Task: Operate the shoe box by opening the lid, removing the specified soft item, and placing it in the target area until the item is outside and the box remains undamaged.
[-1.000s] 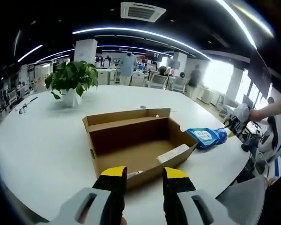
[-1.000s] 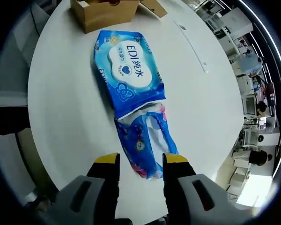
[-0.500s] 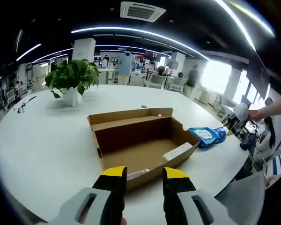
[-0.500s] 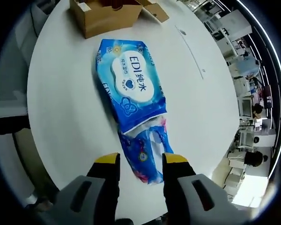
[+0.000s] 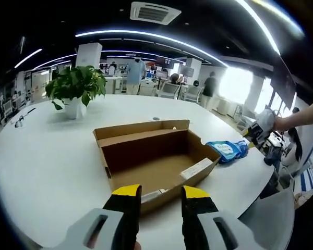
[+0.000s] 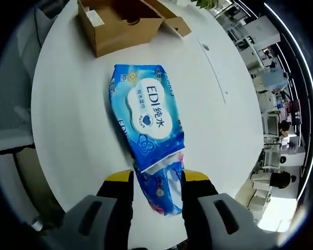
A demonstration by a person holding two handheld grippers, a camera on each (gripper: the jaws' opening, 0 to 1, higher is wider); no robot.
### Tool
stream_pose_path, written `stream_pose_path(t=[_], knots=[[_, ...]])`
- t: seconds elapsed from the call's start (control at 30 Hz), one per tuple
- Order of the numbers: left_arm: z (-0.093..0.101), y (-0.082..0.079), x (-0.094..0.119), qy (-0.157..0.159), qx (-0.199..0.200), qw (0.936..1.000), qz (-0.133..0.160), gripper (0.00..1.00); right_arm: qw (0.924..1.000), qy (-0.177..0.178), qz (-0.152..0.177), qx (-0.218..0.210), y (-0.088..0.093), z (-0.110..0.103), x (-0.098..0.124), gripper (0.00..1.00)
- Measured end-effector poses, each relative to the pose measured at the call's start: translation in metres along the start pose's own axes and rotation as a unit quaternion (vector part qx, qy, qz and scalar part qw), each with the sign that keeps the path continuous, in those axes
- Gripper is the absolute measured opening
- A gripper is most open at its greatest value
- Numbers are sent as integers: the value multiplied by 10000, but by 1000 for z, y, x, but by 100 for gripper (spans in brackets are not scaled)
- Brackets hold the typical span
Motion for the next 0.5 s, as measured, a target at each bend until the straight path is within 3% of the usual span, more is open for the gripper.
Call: stream_pose_path(t=[0.5], knots=[[-7,4,-3,104,32,9999,-2,31,9975,2,706,101,-82,-5,19,33]])
Point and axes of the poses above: the point that each gripper's makers call its tool centre point, and the gripper's own axes: x roughly backward along the fingers, z roughly to its right, y roughly out of its underside, the point moved 10 cm from there along x, roughly backward along the fingers, and after that the axes turned 10 degrees about -z, right-handed, at the moved point
